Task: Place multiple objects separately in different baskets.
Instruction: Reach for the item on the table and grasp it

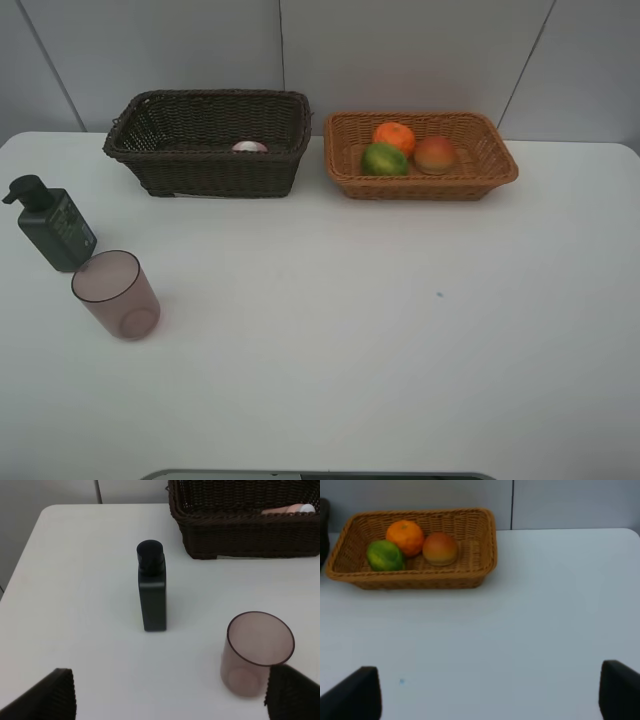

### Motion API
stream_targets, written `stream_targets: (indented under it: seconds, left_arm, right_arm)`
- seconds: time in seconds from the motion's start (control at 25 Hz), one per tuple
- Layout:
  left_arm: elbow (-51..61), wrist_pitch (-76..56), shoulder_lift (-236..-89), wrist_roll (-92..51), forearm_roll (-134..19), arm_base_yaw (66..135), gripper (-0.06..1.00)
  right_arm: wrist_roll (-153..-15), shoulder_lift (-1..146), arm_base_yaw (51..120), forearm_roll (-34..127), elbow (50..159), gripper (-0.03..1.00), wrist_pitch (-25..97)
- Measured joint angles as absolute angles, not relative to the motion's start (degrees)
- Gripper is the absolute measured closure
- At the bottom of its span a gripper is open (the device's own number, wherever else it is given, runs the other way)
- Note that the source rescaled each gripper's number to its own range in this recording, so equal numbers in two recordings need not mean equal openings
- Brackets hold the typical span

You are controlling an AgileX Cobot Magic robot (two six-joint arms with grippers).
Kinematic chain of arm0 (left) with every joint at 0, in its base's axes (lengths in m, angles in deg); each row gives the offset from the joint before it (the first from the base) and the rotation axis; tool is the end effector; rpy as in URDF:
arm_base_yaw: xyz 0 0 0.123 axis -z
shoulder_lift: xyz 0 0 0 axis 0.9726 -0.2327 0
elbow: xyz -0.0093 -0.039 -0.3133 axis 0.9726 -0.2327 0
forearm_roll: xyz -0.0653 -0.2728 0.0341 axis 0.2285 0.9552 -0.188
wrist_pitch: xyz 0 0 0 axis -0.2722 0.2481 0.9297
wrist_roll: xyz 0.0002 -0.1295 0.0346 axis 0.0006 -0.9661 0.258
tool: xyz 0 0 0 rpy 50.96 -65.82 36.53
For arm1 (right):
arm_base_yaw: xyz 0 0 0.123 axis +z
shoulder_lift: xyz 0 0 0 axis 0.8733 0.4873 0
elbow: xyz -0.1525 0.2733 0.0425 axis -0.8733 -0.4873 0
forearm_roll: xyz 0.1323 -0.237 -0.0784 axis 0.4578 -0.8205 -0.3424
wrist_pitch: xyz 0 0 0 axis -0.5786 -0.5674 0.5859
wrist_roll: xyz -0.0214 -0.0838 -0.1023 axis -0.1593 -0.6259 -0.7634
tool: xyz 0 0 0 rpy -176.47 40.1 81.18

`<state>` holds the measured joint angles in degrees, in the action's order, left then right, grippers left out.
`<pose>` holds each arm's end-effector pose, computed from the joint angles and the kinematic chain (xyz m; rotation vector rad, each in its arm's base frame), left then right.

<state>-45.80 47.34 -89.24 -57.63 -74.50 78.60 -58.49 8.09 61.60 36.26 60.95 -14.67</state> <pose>0.0283 0.0058 0.2722 -0.0136 2.0405 0.0178 0.0416 -0.0041 0.3168 0.0315 2.0454 -0.0136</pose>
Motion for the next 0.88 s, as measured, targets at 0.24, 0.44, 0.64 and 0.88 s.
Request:
stream_targets:
  seconds: [0.24,0.44,0.64,0.88]
  left_arm:
    - [-45.80,47.34,-89.24,-57.63,-74.50,78.60,-0.04]
    - [-45.80,47.34,-89.24,-57.63,-74.50,78.60,-0.04]
    - [-45.80,47.34,-89.24,-57.63,-74.50,78.60,-0.04]
    - [-45.80,47.34,-89.24,-57.63,-74.50,78.60,-0.04]
  right_arm:
    - [-59.31,4.83,61.60,36.26,58.01,0.11,-15.24]
    - [-59.50,4.83,61.60,35.57,58.01,0.11,-15.30]
    - [-59.73,4.72,61.60,35.91,54.55,0.11,-15.48]
    - [-59.90,4.42,61.60,36.10,54.29,0.11,-15.48]
